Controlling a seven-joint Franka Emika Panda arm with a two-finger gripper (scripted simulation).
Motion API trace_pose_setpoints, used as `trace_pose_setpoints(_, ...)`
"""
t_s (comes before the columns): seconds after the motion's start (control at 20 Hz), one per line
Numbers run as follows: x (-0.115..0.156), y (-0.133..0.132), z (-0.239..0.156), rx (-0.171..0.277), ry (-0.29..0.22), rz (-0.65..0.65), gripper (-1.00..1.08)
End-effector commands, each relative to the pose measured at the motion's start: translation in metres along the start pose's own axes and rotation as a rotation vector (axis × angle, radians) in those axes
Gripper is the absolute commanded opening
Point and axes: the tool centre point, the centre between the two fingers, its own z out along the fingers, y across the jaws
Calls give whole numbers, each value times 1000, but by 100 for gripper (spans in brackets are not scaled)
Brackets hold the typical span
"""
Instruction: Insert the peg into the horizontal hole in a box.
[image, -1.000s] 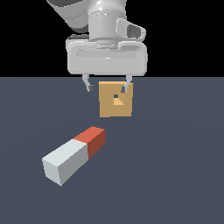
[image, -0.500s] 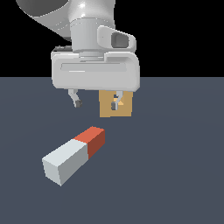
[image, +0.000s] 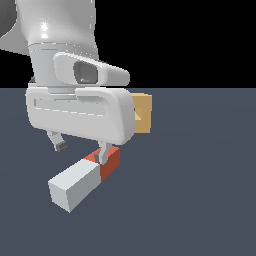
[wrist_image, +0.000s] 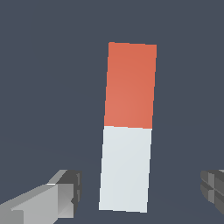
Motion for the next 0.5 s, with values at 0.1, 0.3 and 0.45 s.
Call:
trace_pose_setpoints(0.1,-16,-7,10,-4,-2,52,100)
trace_pose_setpoints(0.3,-20,-9,13,-5,-1,64,100)
trace_pose_setpoints(0.45,-18,-8,13,-4,0,60,100)
